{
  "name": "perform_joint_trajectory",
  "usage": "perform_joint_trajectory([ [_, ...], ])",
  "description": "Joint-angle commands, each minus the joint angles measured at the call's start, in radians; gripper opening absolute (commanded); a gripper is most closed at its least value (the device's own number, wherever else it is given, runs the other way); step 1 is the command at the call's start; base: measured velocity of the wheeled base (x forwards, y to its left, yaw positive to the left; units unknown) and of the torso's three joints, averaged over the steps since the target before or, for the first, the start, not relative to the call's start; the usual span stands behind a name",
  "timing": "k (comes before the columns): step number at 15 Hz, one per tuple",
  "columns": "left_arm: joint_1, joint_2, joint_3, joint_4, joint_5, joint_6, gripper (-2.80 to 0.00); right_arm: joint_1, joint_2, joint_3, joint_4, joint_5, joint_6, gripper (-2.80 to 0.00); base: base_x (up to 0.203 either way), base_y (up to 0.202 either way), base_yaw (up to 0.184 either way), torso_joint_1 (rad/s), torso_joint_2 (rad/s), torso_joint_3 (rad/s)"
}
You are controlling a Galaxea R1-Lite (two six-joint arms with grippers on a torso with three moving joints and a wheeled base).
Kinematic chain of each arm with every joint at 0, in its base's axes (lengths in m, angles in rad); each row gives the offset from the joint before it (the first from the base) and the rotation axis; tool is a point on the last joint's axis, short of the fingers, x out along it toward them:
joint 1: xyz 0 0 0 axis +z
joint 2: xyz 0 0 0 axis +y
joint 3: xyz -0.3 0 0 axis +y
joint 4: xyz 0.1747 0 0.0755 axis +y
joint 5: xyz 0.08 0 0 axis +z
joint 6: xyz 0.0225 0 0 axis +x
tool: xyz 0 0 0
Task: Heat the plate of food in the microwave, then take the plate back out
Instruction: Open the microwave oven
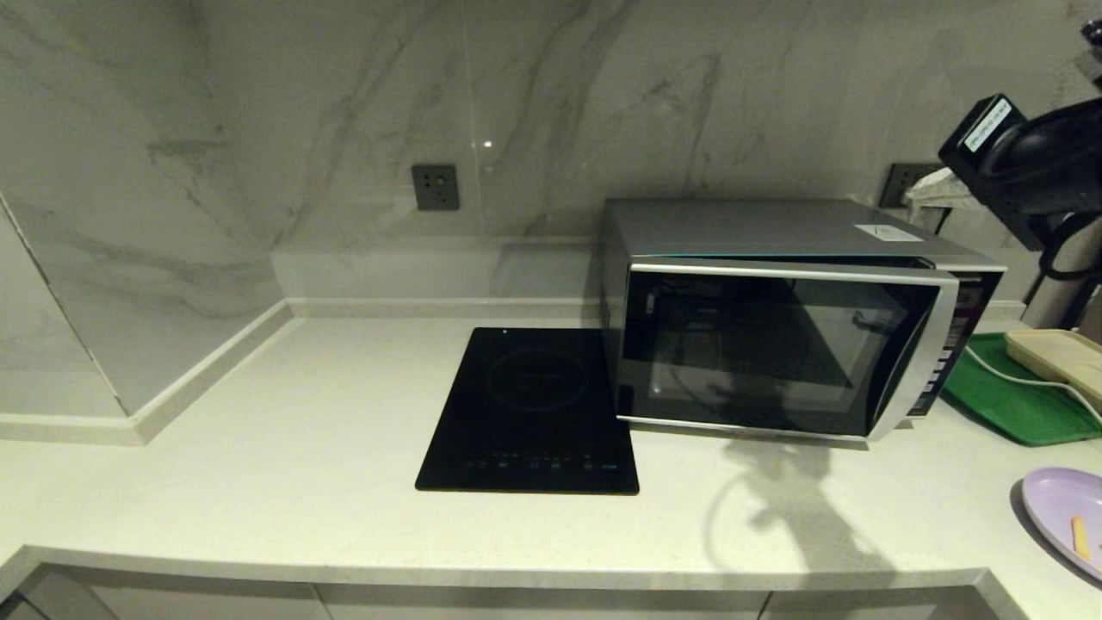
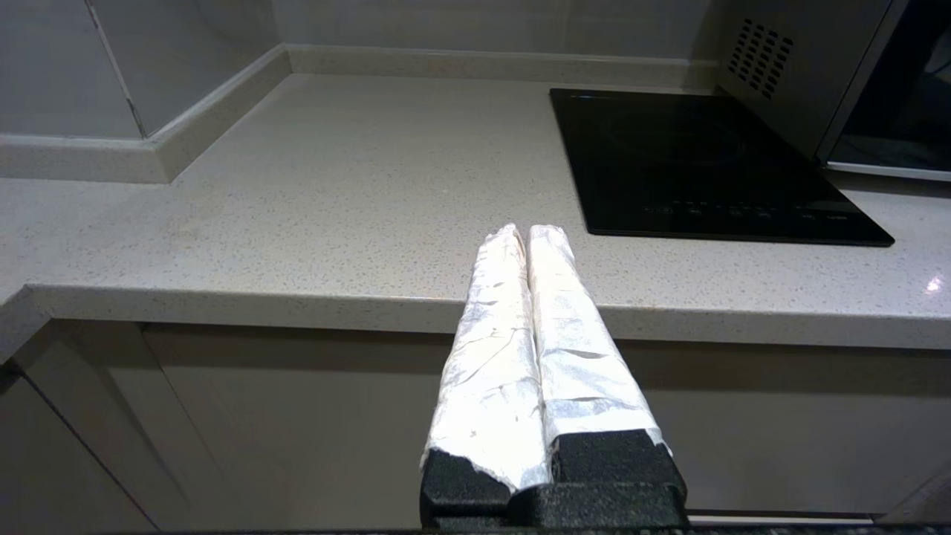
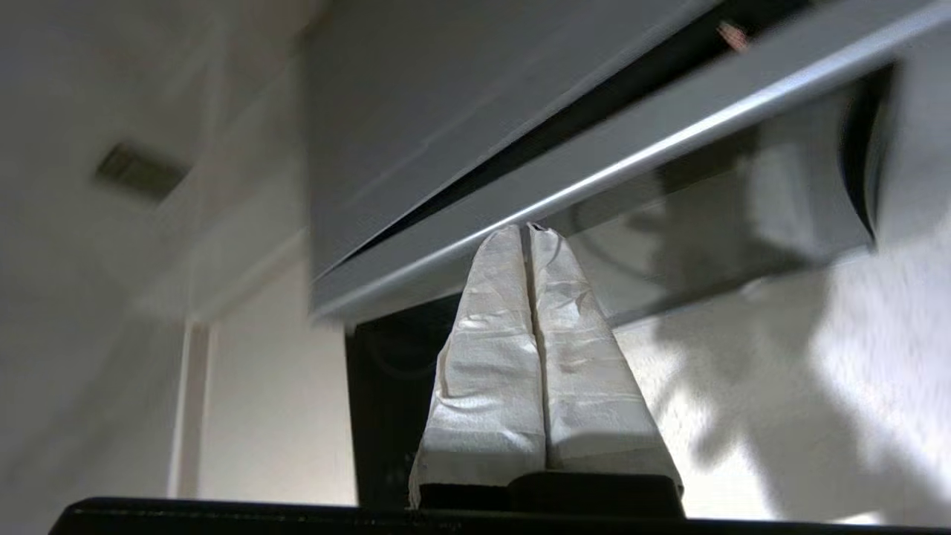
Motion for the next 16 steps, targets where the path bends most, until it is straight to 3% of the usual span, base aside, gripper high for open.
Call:
perform_joint_trajectory([
  [1, 0.000, 0.000, 0.000, 0.000, 0.000, 0.000, -2.80, -0.112, 0.165, -0.099, 0.073, 0.064, 0.082, -2.80, 0.000, 0.000, 0.000, 0.000, 0.00, 0.000],
  [2, 0.000, 0.000, 0.000, 0.000, 0.000, 0.000, -2.80, -0.139, 0.182, -0.119, 0.079, 0.117, 0.106, -2.80, 0.000, 0.000, 0.000, 0.000, 0.00, 0.000],
  [7, 0.000, 0.000, 0.000, 0.000, 0.000, 0.000, -2.80, -0.234, 0.239, -0.195, 0.080, 0.201, 0.161, -2.80, 0.000, 0.000, 0.000, 0.000, 0.00, 0.000],
  [16, 0.000, 0.000, 0.000, 0.000, 0.000, 0.000, -2.80, -0.282, 0.310, -0.191, 0.026, 0.221, 0.113, -2.80, 0.000, 0.000, 0.000, 0.000, 0.00, 0.000],
])
